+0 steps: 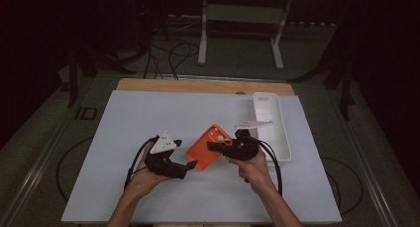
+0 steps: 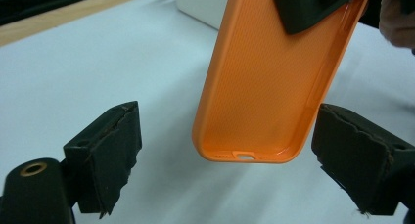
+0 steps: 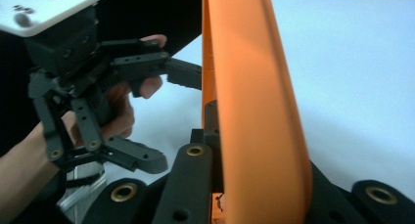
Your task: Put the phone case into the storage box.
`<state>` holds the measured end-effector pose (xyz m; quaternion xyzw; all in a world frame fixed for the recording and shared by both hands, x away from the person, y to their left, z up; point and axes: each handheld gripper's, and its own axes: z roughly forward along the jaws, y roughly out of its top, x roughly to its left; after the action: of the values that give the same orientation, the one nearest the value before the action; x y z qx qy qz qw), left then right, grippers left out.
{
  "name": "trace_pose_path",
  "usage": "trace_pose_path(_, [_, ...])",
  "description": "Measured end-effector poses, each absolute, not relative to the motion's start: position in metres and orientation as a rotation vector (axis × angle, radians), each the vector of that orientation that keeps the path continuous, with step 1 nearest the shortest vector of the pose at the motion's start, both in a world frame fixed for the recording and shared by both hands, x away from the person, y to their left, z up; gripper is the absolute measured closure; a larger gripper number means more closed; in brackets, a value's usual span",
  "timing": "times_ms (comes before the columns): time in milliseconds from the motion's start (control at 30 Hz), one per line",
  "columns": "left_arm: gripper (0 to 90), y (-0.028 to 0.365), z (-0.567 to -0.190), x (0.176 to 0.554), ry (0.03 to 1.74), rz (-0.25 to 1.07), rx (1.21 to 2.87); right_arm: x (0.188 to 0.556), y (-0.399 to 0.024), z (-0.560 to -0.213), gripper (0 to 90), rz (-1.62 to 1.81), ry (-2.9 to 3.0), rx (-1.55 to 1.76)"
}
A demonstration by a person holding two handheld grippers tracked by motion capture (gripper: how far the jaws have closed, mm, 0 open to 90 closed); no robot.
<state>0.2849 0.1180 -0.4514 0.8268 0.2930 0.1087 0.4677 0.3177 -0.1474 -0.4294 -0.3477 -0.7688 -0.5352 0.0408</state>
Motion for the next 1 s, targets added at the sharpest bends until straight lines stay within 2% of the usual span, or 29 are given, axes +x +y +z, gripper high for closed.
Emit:
trace_pose_path(467, [19.6, 0.118, -0.458, 0.284, 0.664, 0.159, 2.033, 0.311, -0.140, -0.429, 85.2, -1.617, -2.435, -0.859])
trace_pose_path(667, [29.1, 0.117, -0.460, 0.283, 0.613, 0.089, 2.035, 0.308, -0.137, -0.427, 85.3, -1.599, -2.464, -0.754])
trace_pose_path(1000, [52.8, 0.116, -0.468, 0.284, 0.551, -0.039, 2.068, 0.304, -0.132, -0.426, 85.6, -1.581, -2.501, -0.623])
